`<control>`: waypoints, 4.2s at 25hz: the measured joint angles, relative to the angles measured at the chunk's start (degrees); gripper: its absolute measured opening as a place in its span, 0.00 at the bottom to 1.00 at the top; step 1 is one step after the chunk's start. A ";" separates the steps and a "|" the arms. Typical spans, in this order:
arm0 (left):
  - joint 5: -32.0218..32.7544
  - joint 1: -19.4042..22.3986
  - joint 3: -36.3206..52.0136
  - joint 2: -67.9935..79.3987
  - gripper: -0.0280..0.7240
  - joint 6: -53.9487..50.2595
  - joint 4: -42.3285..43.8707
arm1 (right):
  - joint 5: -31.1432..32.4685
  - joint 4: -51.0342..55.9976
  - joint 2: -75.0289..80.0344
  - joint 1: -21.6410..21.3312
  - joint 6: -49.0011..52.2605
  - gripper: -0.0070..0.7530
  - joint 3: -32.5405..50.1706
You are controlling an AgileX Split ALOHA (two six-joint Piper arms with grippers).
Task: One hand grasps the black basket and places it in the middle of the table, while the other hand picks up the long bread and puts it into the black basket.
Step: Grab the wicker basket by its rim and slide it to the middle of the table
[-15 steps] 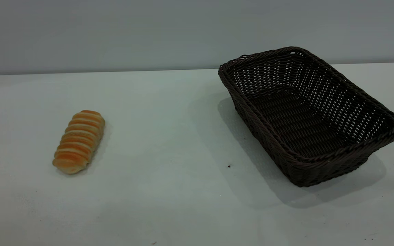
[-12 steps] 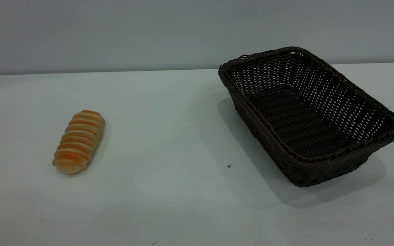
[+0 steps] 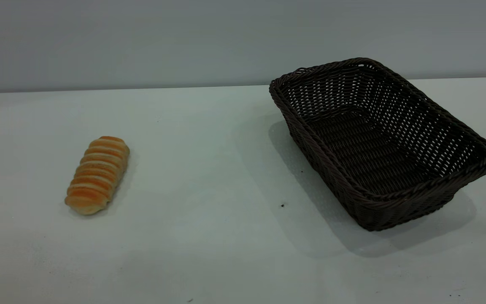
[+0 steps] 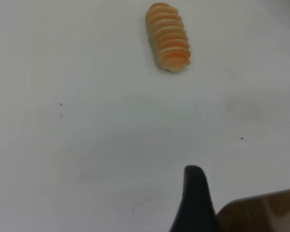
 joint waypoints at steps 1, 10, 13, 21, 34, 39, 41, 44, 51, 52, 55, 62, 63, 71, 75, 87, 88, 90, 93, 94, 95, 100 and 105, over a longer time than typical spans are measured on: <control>0.00 0.00 0.00 0.00 0.82 0.00 0.00 | 0.00 0.00 0.00 0.00 0.00 0.66 0.00; 0.00 0.00 0.00 0.00 0.82 0.00 0.00 | 0.00 0.00 0.00 0.00 0.00 0.66 0.00; 0.00 0.00 0.00 0.00 0.82 0.00 0.00 | 0.00 0.00 0.00 0.00 0.00 0.66 0.00; 0.00 0.00 0.00 0.00 0.82 0.00 0.00 | 0.00 0.00 0.00 0.00 0.00 0.66 0.00; 0.00 0.00 0.00 0.00 0.82 0.03 0.00 | 0.00 0.00 0.00 0.00 0.00 0.66 0.00; 0.00 0.00 0.00 0.00 0.82 0.03 0.00 | 0.00 0.00 0.00 0.00 0.00 0.66 0.00; 0.00 0.00 0.00 0.00 0.82 0.03 0.00 | 0.00 0.05 0.00 0.00 0.00 0.66 0.00; -1.25 0.00 -0.49 0.00 0.82 0.41 -0.13 | 0.00 0.05 0.00 0.00 0.00 0.66 0.00; -6.30 0.00 -0.93 4.37 0.82 1.66 -7.76 | -0.12 6.35 7.28 0.00 -0.18 0.66 0.00; -6.51 0.00 -0.97 5.99 0.82 1.66 -8.00 | -0.28 8.16 10.29 0.00 -0.18 0.66 -0.16; -7.22 0.00 -0.97 12.87 0.82 1.28 -7.36 | -1.38 12.17 19.88 0.00 -0.88 0.66 -1.65; -12.80 0.00 -1.05 26.44 0.82 -3.48 -5.55 | -6.12 17.39 41.86 0.00 -3.71 0.66 -6.37; -13.43 0.00 -1.46 27.51 0.82 -3.85 -5.55 | -7.31 18.32 44.37 0.00 -4.55 0.66 -6.64; -13.12 0.00 -9.07 33.65 0.82 -6.04 -4.51 | -17.32 28.39 66.02 0.00 -9.94 0.66 -7.24; -12.31 0.00 -9.72 34.63 0.82 -7.45 -4.23 | -26.85 35.84 73.33 0.00 -10.49 0.66 -7.32; -9.24 0.00 -9.72 34.74 0.82 -7.19 -1.96 | -41.01 60.39 89.52 0.00 -12.06 0.65 -7.40; -9.24 0.00 -9.72 34.74 0.82 -7.19 -1.73 | -41.62 62.15 90.98 0.00 -12.82 0.64 -7.45; -9.24 0.00 -9.72 34.74 0.82 -7.14 -1.48 | -42.50 65.20 94.74 0.00 -14.62 0.62 -7.52; -9.24 0.00 -9.72 34.74 0.82 -7.14 -1.29 | -43.11 69.24 99.62 0.00 -18.57 0.57 -8.61; -9.24 0.00 -9.72 34.74 0.82 -7.14 -1.29 | -42.95 70.15 101.02 0.00 -19.62 0.56 -9.37; -9.24 0.00 -9.72 34.74 0.82 -7.14 -1.29 | -42.68 70.81 102.23 0.00 -20.44 0.55 -10.25; -8.60 0.00 -9.72 34.74 0.82 -7.14 -1.27 | -42.37 71.76 105.82 0.00 -20.99 0.53 -13.33; -7.15 0.00 -9.72 34.74 0.82 -7.14 -1.27 | -44.91 73.63 108.37 0.00 -19.61 0.52 -13.86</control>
